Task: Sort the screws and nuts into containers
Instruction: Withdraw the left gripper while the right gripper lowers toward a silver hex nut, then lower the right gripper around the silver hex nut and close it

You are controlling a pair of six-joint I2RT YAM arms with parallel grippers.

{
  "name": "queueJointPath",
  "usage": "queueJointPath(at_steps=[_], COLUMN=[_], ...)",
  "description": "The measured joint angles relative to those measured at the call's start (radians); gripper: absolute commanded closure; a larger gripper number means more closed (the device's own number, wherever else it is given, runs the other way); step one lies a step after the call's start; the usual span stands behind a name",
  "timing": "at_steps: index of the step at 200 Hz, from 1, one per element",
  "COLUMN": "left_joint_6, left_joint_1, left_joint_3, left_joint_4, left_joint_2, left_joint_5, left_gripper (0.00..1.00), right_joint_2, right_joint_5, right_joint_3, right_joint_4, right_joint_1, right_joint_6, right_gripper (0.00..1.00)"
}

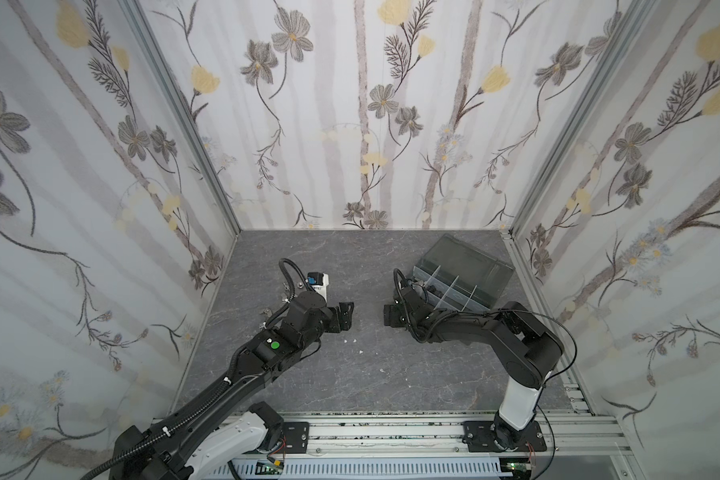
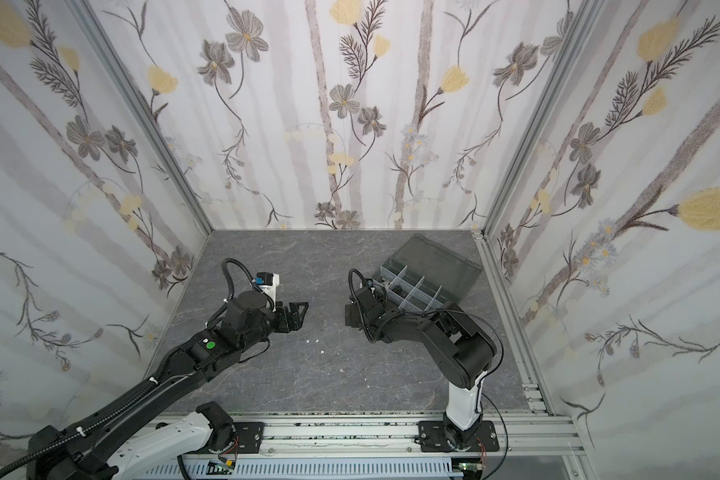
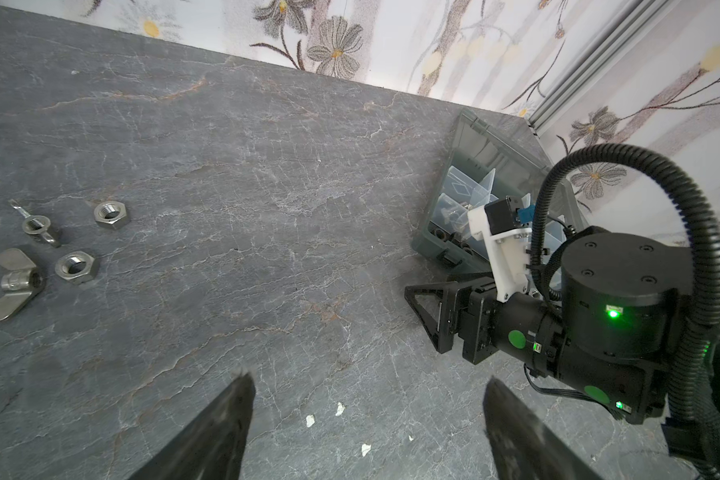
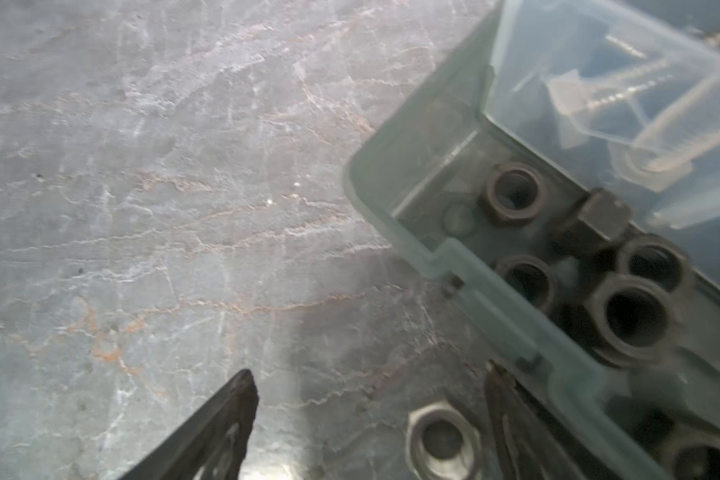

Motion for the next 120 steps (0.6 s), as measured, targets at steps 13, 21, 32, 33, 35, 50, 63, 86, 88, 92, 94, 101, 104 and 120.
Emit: queueJointPath(at_steps=[13,21,32,33,35,50,63,86,88,92,94,101,104,120], left_joint_6=[0.0,0.0,0.0,0.0,0.0,0.0,0.0,0.0,0.0,0.0,0.0,0.0,0.0,0.0], left_joint_1=[0.0,0.0,0.0,0.0,0.0,0.0,0.0,0.0,0.0,0.0,0.0,0.0,0.0,0.0], left_joint_3=[0.0,0.0,0.0,0.0,0.0,0.0,0.0,0.0,0.0,0.0,0.0,0.0,0.0,0.0], left_joint_4=[0.0,0.0,0.0,0.0,0.0,0.0,-0.001,-0.001,-0.001,-0.001,-0.001,-0.001,-0.001,-0.001], left_joint_2=[0.001,0.001,0.002,0.002,0.002,0.002,0.0,-0.008,-0.008,-0.01,-0.01,-0.011,-0.012,-0.013], left_joint_5=[0.0,0.0,0.0,0.0,0.0,0.0,0.0,0.0,0.0,0.0,0.0,0.0,0.0,0.0], left_gripper=[0.14,0.14,0.14,0.14,0.14,0.14,0.14,0.13,0.13,0.13,0.13,0.14,0.13,0.13], right_joint_2=[0.009,0.014,0.024,0.025,0.026,0.033,0.035,0.036,0.036,0.036,0.036,0.036,0.036,0.036], right_joint_5=[-0.008,-0.016,-0.024,-0.026,-0.027,-0.04,-0.054,-0.077,-0.078,-0.079,-0.078,-0.078,-0.078,-0.074], right_joint_3=[0.004,0.008,0.016,0.017,0.018,0.026,0.031,0.037,0.038,0.04,0.04,0.042,0.043,0.045], right_joint_4=[0.014,0.021,0.031,0.031,0.031,0.036,0.036,0.032,0.031,0.027,0.027,0.021,0.019,0.009], right_joint_1=[-0.001,-0.001,-0.003,-0.003,-0.003,-0.005,-0.006,-0.003,-0.002,0.0,0.001,0.003,0.004,0.007], right_joint_6=[-0.004,-0.01,-0.011,-0.011,-0.011,-0.011,-0.011,-0.011,-0.011,-0.011,-0.011,-0.011,-0.011,-0.022], right_gripper=[0.15,0.17,0.19,0.19,0.2,0.23,0.25,0.27,0.27,0.27,0.27,0.27,0.27,0.28])
